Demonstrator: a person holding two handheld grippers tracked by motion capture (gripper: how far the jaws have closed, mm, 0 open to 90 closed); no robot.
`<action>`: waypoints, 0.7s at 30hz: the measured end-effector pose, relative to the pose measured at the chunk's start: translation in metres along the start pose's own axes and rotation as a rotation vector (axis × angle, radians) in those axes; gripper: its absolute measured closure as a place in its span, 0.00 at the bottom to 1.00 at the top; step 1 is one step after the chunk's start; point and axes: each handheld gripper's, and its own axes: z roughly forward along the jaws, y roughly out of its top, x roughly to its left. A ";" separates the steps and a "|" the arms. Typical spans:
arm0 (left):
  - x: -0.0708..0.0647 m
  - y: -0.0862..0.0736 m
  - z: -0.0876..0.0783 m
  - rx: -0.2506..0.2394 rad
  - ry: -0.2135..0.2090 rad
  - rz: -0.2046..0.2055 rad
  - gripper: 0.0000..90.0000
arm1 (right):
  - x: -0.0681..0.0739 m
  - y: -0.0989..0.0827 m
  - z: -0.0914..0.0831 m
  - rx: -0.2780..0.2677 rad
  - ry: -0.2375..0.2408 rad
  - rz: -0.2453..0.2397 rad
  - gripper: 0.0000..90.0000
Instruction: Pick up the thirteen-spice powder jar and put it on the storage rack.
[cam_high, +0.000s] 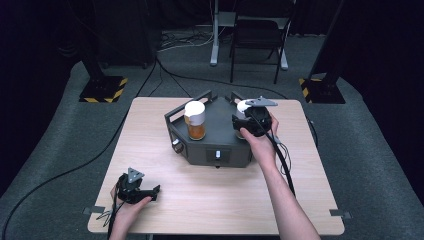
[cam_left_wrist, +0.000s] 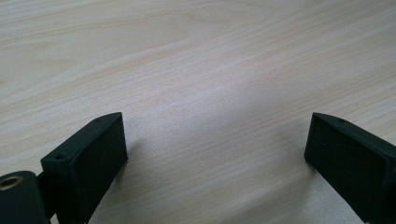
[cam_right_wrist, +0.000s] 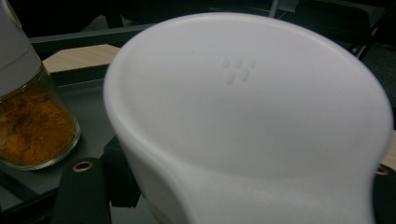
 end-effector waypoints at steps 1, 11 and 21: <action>0.000 0.000 0.000 0.000 0.000 0.000 0.06 | 0.000 0.000 0.001 0.002 0.000 -0.001 0.33; 0.000 0.000 0.000 0.000 0.000 0.000 0.06 | -0.002 0.000 0.007 0.016 0.002 0.007 0.33; 0.000 0.000 0.000 0.000 0.000 0.000 0.06 | -0.005 0.001 0.008 0.022 0.013 0.008 0.33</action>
